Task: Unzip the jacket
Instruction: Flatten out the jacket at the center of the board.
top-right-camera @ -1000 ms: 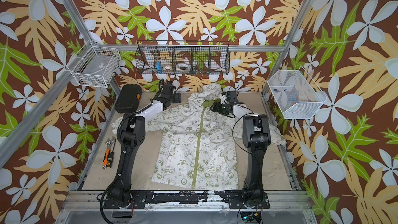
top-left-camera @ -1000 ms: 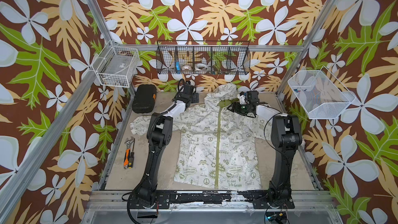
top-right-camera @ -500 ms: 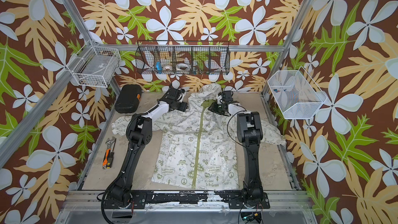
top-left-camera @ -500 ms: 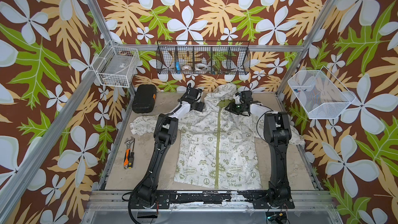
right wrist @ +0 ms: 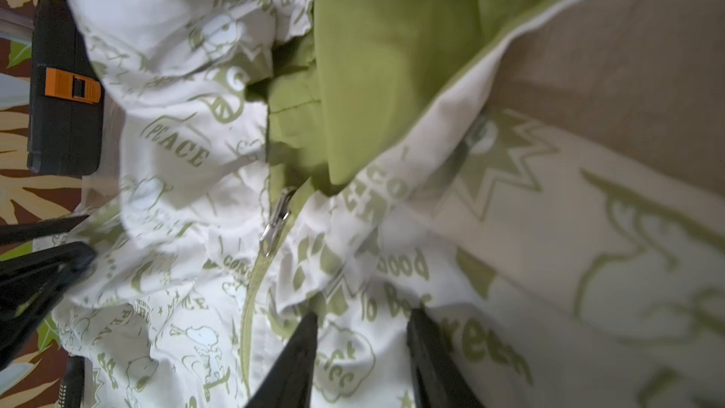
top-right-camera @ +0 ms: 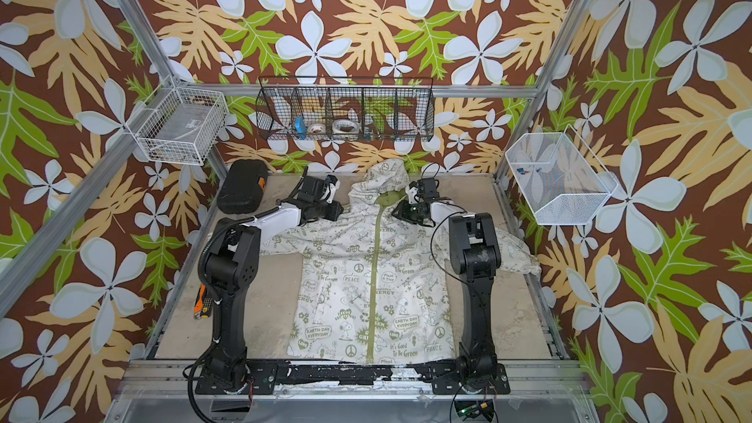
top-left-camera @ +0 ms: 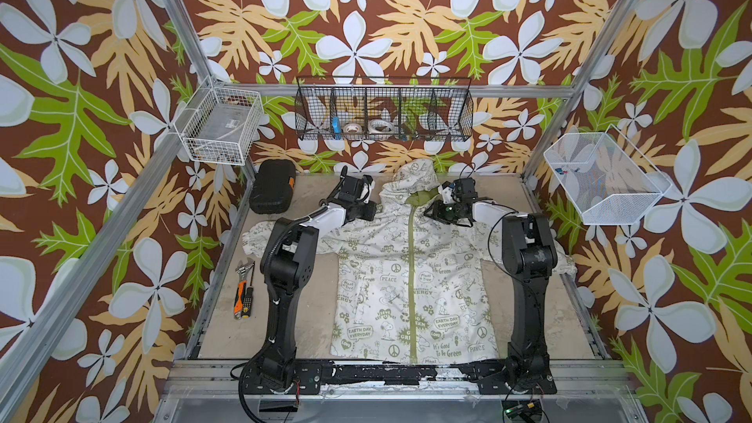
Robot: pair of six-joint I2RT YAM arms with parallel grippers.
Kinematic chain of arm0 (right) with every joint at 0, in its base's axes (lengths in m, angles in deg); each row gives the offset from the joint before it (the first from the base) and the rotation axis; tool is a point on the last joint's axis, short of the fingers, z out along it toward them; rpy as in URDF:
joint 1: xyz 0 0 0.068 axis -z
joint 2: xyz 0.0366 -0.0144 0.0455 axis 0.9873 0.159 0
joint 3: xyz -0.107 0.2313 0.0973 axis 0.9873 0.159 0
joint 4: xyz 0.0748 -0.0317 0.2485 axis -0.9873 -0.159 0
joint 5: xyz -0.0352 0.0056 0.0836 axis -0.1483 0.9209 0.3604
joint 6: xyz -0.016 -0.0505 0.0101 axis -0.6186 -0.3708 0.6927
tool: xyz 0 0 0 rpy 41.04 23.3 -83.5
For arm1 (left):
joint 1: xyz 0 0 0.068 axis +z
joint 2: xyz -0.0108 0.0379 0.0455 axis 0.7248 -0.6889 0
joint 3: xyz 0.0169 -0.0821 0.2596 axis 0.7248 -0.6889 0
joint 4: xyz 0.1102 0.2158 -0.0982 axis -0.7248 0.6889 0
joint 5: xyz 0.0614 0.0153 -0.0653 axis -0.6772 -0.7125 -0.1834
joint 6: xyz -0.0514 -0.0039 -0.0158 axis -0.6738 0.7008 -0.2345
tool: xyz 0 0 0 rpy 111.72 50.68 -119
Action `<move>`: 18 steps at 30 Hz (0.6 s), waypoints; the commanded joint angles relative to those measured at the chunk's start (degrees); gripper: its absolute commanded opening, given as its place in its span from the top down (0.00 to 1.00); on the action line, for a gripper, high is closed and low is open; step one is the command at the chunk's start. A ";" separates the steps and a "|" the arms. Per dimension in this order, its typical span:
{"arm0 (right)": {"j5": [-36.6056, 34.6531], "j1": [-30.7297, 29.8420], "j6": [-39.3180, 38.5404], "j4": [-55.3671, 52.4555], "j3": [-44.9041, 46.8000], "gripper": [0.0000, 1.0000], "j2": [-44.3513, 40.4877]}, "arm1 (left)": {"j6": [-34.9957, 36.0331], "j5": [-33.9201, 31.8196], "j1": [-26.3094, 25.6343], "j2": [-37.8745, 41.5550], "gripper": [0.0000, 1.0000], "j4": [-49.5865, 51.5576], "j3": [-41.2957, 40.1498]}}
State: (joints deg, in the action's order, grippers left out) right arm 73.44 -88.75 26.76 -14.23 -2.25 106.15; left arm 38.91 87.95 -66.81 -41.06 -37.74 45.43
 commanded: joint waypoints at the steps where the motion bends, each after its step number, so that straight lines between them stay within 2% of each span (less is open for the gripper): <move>1: 0.57 0.08 -2.69 -0.05 1.43 0.48 -2.72 | -0.31 5.09 0.06 2.06 0.31 -6.04 0.71; 4: -0.39 0.15 -3.18 -0.79 1.86 0.42 -5.50 | -0.80 7.39 -0.07 -0.82 0.21 0.67 8.75; 9: -4.38 0.25 -3.57 -3.12 1.83 0.32 -9.88 | -2.47 4.61 -2.48 -10.61 0.20 13.90 24.99; 12: -5.69 0.19 -3.98 -3.89 2.69 0.30 -11.77 | -7.84 3.33 -4.57 -16.42 0.21 20.09 32.70; 18: -7.82 0.21 -5.13 -4.54 5.49 0.30 -14.05 | -22.40 2.47 -7.11 -20.30 0.23 18.38 31.88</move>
State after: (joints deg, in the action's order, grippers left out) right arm 67.52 -88.38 22.72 -17.81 2.32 92.86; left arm 26.04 91.42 -73.81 -60.51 -20.63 77.69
